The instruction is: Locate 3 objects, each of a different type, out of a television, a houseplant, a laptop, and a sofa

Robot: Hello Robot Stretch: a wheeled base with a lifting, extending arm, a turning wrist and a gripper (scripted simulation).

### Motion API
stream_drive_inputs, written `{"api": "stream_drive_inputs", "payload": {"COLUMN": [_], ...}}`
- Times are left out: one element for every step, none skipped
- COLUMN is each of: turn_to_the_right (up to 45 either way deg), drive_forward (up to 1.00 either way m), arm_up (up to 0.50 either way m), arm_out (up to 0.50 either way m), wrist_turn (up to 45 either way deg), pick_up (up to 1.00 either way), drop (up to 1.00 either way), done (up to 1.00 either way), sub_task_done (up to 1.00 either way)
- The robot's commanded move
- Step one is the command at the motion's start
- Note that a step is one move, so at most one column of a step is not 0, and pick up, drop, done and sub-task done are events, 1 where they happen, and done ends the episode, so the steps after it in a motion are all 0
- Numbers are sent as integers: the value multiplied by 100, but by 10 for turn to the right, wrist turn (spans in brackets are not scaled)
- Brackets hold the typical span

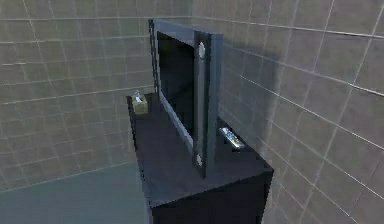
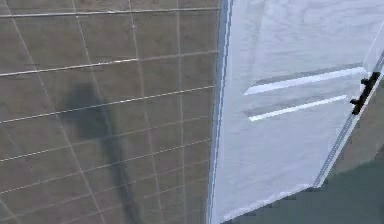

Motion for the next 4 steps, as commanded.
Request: {"api": "stream_drive_inputs", "payload": {"turn_to_the_right": [0,450,450,450], "drive_forward": [0,0,0,0], "arm_up": [0,0,0,0], "arm_out": [0,0,0,0], "wrist_turn": [0,0,0,0], "pick_up": [0,0,0,0], "drop": [0,0,0,0], "done": [0,0,0,0], "sub_task_done": [100,0,0,0]}}
